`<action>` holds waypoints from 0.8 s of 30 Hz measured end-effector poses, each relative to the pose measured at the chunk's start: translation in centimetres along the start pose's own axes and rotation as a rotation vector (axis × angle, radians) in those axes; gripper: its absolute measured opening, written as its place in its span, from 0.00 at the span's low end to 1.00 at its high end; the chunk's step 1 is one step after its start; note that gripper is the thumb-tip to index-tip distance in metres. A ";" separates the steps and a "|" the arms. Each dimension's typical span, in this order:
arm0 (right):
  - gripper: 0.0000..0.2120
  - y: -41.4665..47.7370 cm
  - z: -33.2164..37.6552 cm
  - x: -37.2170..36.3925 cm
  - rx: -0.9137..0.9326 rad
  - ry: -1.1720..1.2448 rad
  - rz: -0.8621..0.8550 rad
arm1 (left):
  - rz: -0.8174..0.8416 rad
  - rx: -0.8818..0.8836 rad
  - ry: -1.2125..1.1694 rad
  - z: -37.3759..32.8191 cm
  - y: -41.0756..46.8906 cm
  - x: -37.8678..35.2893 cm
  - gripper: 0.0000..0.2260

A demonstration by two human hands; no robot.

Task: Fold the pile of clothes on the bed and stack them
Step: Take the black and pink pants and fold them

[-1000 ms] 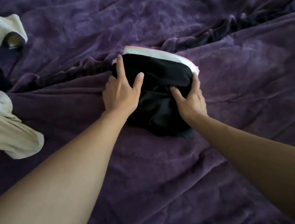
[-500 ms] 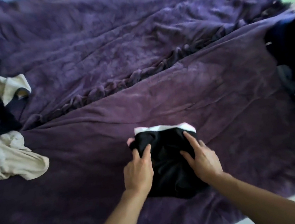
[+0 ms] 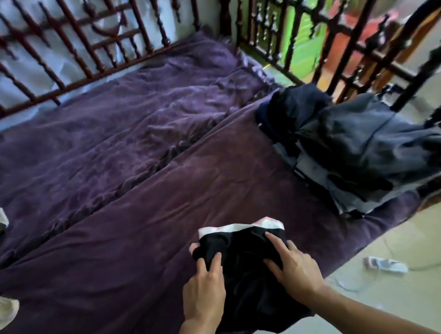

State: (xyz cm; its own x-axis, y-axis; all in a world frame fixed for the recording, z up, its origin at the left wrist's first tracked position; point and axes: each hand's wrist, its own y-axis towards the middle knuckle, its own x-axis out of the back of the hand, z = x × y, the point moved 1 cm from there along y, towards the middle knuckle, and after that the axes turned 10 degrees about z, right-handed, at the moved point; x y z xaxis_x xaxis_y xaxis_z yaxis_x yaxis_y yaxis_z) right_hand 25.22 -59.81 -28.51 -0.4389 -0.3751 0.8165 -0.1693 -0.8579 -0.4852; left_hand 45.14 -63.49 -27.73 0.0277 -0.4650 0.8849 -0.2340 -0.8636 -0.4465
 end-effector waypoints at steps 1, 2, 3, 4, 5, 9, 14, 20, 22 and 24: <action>0.29 -0.3 -1.2 1.5 0.004 0.003 -0.021 | -0.018 -0.010 -0.005 -1.7 -0.1 0.6 0.18; 0.29 -0.5 -2.2 3.1 0.011 0.000 -0.041 | -0.034 -0.019 -0.010 -3.3 -0.1 1.4 0.18; 0.29 -0.5 -3.1 4.7 0.017 -0.004 -0.059 | -0.050 -0.028 -0.017 -4.7 0.0 2.2 0.18; 0.29 -0.4 -3.9 6.1 0.020 -0.007 -0.075 | -0.068 -0.040 -0.029 -6.1 0.2 3.1 0.18; 0.29 -0.2 -4.6 7.5 0.022 -0.013 -0.089 | -0.088 -0.056 -0.046 -7.3 0.5 4.0 0.18; 0.29 2.0 -6.1 12.1 0.034 -0.078 -0.155 | -0.165 -0.122 -0.071 -10.9 3.0 7.5 0.17; 0.29 5.7 -7.8 17.1 0.002 -0.088 -0.213 | -0.198 -0.175 -0.128 -14.1 7.9 10.8 0.18; 0.29 9.9 -10.8 24.0 -0.011 -0.059 -0.244 | -0.208 -0.238 -0.230 -19.4 13.7 14.8 0.18; 0.29 11.3 -11.6 26.6 0.019 -0.047 -0.244 | -0.214 -0.263 -0.279 -20.8 15.3 16.2 0.18; 0.29 13.3 -12.3 29.5 0.059 -0.043 -0.255 | -0.241 -0.277 -0.334 -22.4 17.2 17.9 0.18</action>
State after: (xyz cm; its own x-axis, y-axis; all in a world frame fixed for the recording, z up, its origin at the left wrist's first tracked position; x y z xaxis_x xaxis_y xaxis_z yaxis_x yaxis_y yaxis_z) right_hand -0.84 -77.95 -14.71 -0.3507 -0.1578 0.9231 -0.2173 -0.9451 -0.2441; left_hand 19.85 -82.34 -16.62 0.4121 -0.3346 0.8474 -0.4307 -0.8912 -0.1424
